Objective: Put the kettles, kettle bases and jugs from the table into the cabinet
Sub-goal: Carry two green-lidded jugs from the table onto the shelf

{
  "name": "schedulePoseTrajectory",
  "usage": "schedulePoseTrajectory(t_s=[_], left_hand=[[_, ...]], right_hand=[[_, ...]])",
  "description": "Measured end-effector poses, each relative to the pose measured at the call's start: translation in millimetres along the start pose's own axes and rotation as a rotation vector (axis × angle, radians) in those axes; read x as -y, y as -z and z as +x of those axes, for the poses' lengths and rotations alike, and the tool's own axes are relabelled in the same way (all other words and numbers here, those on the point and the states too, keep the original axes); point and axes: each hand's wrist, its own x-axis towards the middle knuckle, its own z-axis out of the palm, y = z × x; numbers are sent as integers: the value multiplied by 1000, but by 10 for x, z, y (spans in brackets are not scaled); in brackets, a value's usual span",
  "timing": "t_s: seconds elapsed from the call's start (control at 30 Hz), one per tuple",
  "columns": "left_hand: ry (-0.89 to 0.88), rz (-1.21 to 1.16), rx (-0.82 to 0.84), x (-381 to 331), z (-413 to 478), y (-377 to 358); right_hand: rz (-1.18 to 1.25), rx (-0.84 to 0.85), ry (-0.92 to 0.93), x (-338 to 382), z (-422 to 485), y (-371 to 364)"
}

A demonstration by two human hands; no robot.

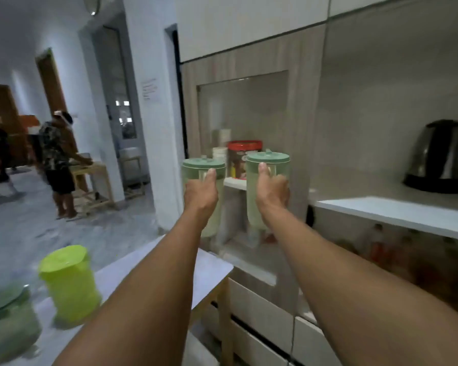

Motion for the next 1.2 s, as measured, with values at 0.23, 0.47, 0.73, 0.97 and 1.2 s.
schedulePoseTrajectory(t_s=[0.23, 0.47, 0.73, 0.97, 1.2], left_hand=[[-91, -92, 295, -470, -215, -2272], [-81, -92, 393, -675, -324, -3800], [-64, 100, 315, -410, 216, -4718], [-120, 238, 365, -221, 1150, -5341], [-190, 322, 402, -208, 1849, -5928]], right_hand=[[-30, -331, 91, 38, 1128, 1796], [-113, -473, 57, -167, 2018, 2959], [-133, -433, -17, -650, 2883, 3106], [-90, -399, -38, -923, 4083, 2693], [-187, -358, -23, -1107, 5078, 2511]])
